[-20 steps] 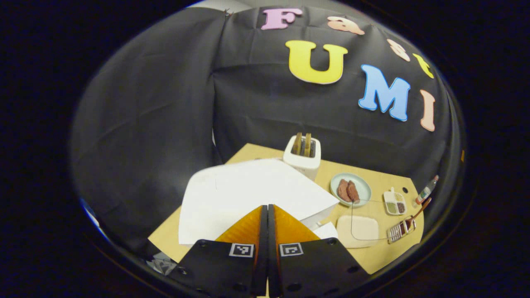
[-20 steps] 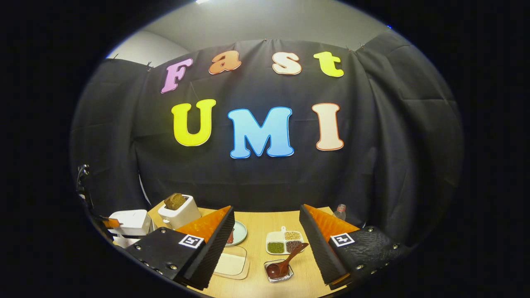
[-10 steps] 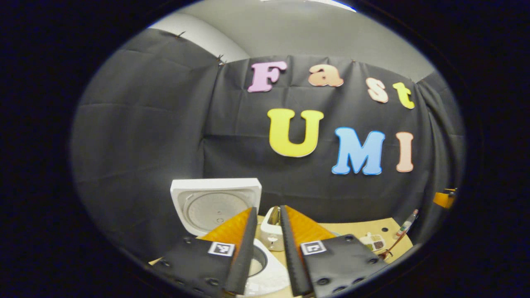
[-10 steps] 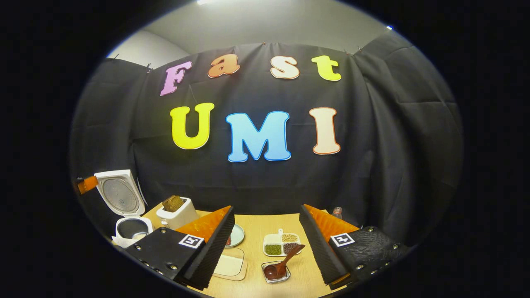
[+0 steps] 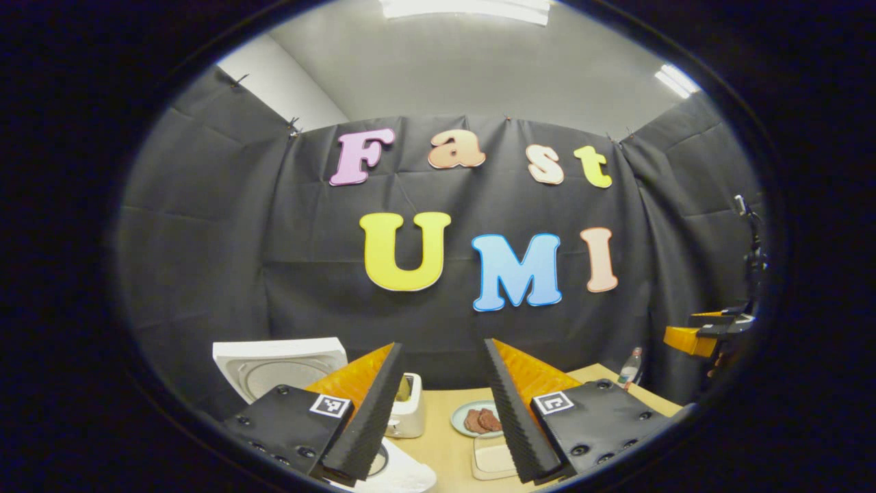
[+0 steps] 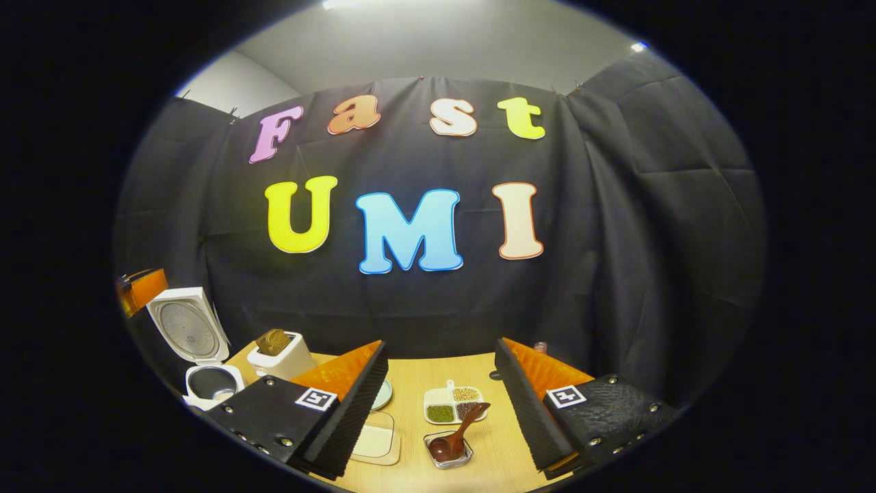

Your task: Close the left gripper, press the button to open the rice cooker; take a wooden spoon from the chopstick holder with the right hand, scoop a spoonful of rice and pour it into the rice cooker, then put the wooden spoon back into the chopstick holder.

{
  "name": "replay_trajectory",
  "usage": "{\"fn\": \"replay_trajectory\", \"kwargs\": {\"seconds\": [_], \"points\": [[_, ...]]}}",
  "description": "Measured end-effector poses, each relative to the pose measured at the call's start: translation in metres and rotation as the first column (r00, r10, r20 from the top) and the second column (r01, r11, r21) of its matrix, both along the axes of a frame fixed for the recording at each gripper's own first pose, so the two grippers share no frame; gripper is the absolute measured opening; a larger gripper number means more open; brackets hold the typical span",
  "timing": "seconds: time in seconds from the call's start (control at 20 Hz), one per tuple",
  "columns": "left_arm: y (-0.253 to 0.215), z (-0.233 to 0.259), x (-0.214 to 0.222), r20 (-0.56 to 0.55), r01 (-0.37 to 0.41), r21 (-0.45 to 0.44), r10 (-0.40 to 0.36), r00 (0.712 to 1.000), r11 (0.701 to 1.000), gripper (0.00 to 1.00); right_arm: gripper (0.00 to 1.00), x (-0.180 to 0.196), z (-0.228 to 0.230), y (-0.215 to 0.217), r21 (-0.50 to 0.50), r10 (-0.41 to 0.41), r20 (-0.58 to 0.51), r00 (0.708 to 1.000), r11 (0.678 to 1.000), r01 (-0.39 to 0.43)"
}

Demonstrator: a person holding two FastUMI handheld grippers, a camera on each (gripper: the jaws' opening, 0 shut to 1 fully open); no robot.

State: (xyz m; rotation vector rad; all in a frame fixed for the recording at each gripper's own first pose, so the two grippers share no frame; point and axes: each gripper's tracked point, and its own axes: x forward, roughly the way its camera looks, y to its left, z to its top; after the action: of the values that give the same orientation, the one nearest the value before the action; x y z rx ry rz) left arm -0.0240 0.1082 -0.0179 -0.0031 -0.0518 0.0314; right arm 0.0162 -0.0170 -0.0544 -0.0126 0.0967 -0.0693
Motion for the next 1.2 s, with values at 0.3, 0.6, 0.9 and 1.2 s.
{"fn": "replay_trajectory", "kwargs": {"seconds": [0.3, 0.6, 0.9, 1.2], "points": [[-0.017, -0.004, 0.010, -0.009, 0.091, -0.026, -0.092, 0.996, 0.995, 0.81, 0.96, 0.005, -0.027, -0.015, 0.023, -0.029, -0.017, 0.999, 0.999, 0.029], [-0.041, -0.021, 0.026, -0.038, 0.100, -0.036, -0.101, 0.994, 0.994, 0.91, 0.96, 0.037, -0.075, -0.043, 0.050, -0.026, -0.100, 0.995, 0.998, 0.031], [-0.062, -0.032, 0.032, -0.072, 0.052, 0.004, -0.051, 0.996, 0.999, 0.90, 0.96, 0.072, -0.145, -0.058, 0.073, 0.012, -0.205, 0.979, 0.997, 0.003], [-0.089, -0.042, 0.039, -0.094, 0.031, 0.061, -0.025, 0.995, 0.998, 0.92, 0.95, 0.093, -0.219, -0.068, 0.129, 0.064, -0.321, 0.945, 0.991, -0.023]]}}
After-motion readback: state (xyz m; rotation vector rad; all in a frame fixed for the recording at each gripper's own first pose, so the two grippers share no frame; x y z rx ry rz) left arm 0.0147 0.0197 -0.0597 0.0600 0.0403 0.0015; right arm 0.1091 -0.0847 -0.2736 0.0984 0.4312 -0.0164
